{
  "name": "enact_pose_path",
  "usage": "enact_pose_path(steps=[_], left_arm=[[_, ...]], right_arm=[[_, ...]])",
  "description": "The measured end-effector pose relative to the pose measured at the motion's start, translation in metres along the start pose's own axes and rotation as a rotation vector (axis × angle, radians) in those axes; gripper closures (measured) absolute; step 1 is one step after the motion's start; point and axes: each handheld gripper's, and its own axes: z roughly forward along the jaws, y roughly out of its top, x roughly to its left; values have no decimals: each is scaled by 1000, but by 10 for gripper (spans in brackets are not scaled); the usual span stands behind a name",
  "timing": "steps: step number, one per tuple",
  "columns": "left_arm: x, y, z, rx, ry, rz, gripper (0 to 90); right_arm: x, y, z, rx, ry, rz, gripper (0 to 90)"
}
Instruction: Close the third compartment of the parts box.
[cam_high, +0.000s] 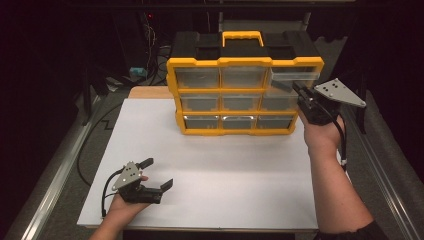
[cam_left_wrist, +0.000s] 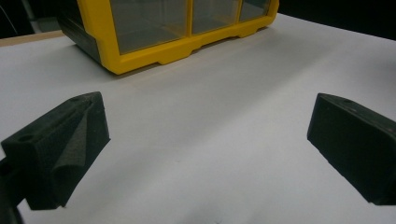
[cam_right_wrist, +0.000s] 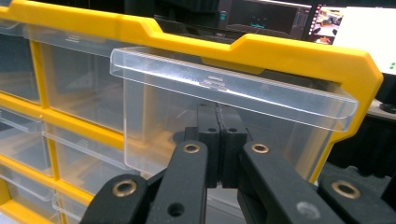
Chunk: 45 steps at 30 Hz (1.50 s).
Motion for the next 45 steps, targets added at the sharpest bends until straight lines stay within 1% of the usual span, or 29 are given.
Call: enact_pose_path(steps=[20,24,26,29,34,39,42,45], left_arm=[[0,0,1,0,-7,3,2],[0,0,1,-2,-7,-2,2],[0,0,1,-2,-9,-4,2],[0,0,1,-5,-11,-5,2],[1,0,1,-6,-12,-7,2],[1,0,0,-10,-7,-14,2],[2,0,0,-12,-5,-18,2],[2,0,0,-15,3,-22,2]], right_arm=[[-5,7,22,35,-33,-25,900],[-6,6,27,47,-40,-24,900],[-6,5,31,63,-51,-34,900],[-6,4,34,54,-54,-32,900],[-5,6,31,59,-43,-25,900],[-4,7,20,48,-17,-11,900],[0,4,12,46,7,-7,900],[4,-4,4,44,27,-1,900]])
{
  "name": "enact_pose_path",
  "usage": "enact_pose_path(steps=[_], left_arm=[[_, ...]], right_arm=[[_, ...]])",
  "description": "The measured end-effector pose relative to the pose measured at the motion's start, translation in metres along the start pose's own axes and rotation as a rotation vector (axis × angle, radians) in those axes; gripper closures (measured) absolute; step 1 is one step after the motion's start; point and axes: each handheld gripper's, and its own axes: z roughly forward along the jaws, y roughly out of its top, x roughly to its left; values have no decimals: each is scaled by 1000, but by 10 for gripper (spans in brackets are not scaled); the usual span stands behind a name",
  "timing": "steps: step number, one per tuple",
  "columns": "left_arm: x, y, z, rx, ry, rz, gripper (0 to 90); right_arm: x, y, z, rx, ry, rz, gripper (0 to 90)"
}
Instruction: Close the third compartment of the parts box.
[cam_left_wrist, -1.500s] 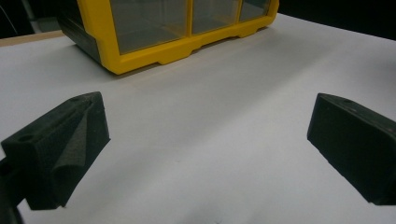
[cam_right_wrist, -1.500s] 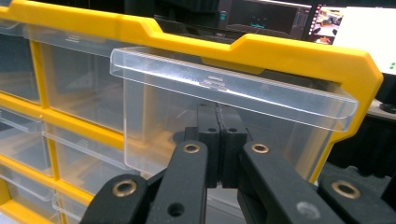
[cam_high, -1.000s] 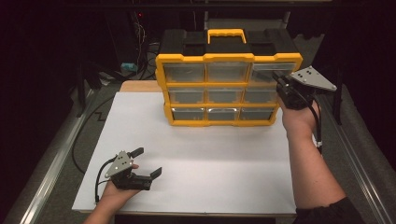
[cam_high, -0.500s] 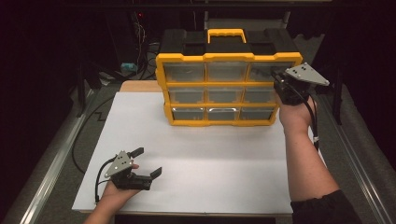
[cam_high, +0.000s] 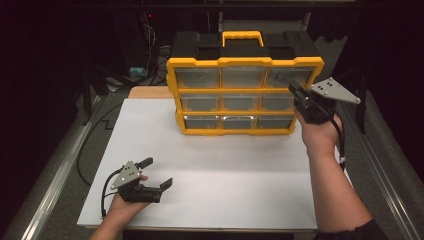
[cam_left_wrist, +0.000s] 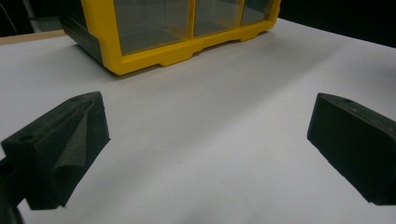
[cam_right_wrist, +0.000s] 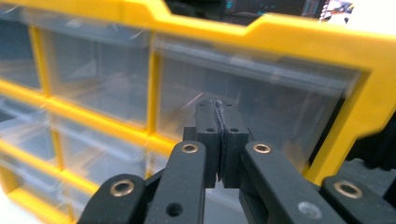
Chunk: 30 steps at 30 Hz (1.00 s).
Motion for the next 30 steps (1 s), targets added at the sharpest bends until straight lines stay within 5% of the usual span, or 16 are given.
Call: enact_pose_path(steps=[8,30], left_arm=[[0,0,0,4,5,2,2],[0,0,-1,6,8,3,2]], right_arm=[[7,-27,-15,17,46,28,824],[34,-124,-38,173,163,104,216]])
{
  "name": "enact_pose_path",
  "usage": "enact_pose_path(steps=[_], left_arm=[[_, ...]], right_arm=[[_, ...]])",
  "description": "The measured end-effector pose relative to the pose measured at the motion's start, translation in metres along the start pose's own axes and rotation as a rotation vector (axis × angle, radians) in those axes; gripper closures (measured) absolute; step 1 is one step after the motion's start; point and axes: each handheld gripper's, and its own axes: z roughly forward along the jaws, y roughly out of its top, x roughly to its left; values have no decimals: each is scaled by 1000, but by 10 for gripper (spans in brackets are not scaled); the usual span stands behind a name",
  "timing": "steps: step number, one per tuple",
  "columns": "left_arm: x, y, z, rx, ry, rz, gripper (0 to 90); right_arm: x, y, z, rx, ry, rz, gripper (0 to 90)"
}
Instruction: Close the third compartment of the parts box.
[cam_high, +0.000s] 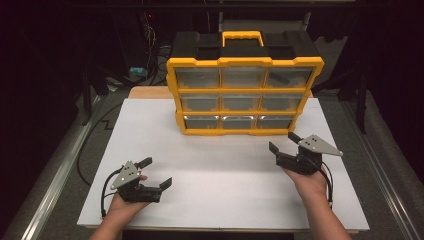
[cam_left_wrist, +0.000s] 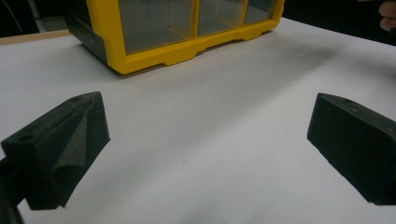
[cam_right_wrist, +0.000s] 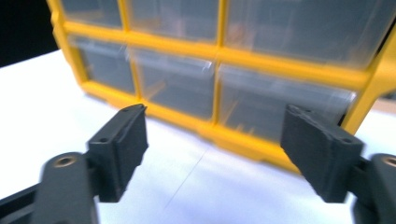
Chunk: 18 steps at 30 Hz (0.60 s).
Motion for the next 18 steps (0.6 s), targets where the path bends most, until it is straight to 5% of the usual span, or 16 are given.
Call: enact_pose_path(steps=[9,18], left_arm=[[1,0,0,0,4,2,2],[6,-1,-4,0,29,-2,1]], right_arm=[[12,-38,-17,7,39,29,5],[9,-56,-50,-24,22,22,3]])
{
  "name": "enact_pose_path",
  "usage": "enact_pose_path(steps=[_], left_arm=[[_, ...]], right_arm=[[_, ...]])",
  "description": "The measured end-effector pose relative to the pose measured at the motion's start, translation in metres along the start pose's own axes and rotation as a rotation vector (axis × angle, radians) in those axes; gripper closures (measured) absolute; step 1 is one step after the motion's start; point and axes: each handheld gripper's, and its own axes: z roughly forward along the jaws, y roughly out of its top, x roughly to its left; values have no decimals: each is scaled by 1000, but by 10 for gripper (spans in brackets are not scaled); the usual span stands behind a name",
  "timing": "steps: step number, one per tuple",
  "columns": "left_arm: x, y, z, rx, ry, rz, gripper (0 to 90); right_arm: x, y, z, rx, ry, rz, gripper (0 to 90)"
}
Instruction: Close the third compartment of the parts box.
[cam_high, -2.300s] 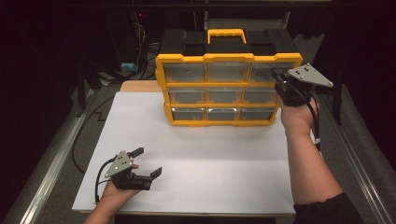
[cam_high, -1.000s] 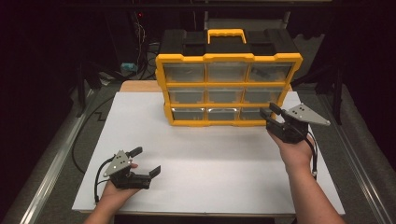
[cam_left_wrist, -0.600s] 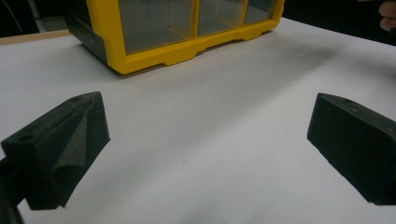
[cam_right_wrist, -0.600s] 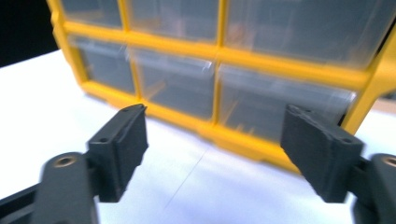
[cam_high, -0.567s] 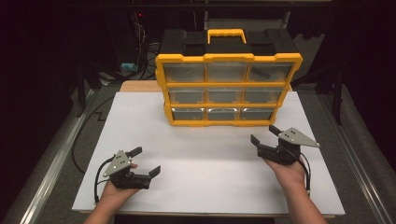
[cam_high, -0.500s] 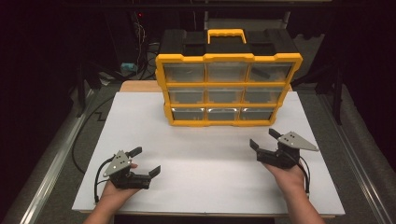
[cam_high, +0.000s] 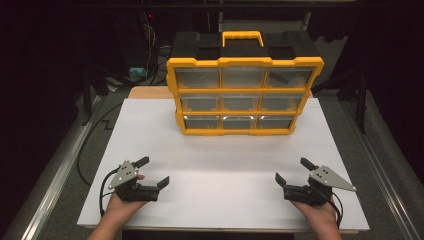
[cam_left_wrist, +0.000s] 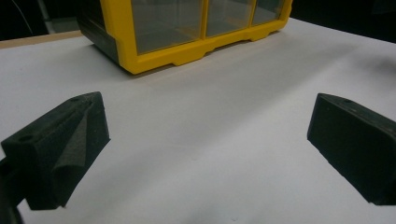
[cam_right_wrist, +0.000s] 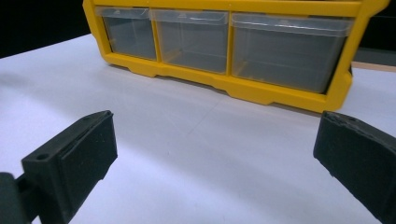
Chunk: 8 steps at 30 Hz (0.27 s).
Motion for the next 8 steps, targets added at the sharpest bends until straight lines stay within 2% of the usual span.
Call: enact_pose_path(steps=[2,4,8], left_arm=[[0,0,1,4,4,-3,2],[1,0,2,7,8,-7,2],[1,0,3,18,20,-16,2]], right_arm=[[-1,-3,-2,2,1,7,3],[-2,-4,0,11,-7,-10,3],[-4,-3,1,-3,-9,-14,3]])
